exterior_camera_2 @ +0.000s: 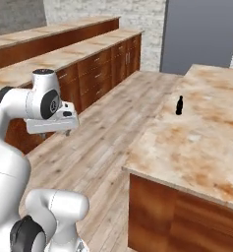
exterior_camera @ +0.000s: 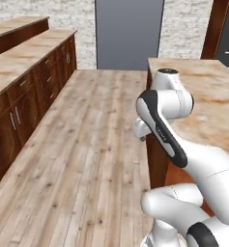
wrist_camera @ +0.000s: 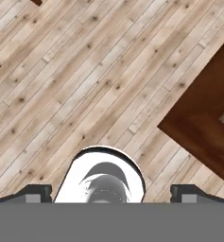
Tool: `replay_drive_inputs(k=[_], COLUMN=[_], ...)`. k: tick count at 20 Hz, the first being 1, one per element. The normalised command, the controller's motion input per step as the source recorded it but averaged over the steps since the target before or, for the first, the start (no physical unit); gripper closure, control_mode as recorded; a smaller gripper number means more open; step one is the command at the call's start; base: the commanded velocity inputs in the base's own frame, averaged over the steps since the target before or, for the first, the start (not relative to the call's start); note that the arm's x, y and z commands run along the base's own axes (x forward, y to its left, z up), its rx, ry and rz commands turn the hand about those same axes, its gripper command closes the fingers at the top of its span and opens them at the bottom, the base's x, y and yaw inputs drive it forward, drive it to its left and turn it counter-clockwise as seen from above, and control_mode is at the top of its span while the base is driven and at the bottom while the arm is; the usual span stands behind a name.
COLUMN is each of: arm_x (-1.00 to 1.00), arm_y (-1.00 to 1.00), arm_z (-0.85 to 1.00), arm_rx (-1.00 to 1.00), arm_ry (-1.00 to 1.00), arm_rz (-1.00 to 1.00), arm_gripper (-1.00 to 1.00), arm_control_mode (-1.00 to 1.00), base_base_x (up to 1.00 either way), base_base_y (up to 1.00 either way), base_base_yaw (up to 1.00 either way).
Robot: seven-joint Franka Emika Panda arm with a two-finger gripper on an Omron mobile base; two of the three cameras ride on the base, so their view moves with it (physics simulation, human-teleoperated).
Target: Place the large bottle from the dining counter next to the other large bottle outside the sink, and place the small bottle from the dining counter next to the other small bottle inside the sink.
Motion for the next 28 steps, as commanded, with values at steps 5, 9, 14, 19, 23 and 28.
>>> replay_drive_inputs(k=[5, 9, 14, 19, 23, 28], arm_x=[0.00, 0.00, 0.00, 0.00, 0.00, 0.00], arm_y=[0.00, 0.00, 0.00, 0.00, 0.00, 0.00], arm_z=[0.00, 0.00, 0.00, 0.00, 0.00, 0.00], arm_rx=[0.00, 0.00, 0.00, 0.00, 0.00, 0.00], arm_ry=[0.00, 0.00, 0.00, 0.00, 0.00, 0.00], arm_rz=[0.00, 0.00, 0.00, 0.00, 0.00, 0.00], arm_gripper=[-1.00, -1.00, -1.00, -1.00, -1.00, -1.00], arm_control_mode=[1.00, 1.00, 1.00, 1.00, 1.00, 1.00], base_base_x=[0.91, 1.00, 0.99, 0.88, 0.70, 0.26], base_base_y=[0.93, 0.71, 0.45, 0.28, 0.33, 0.44], base_base_yaw=[-0.29, -0.45, -0.59, -0.62, -0.66, -0.62])
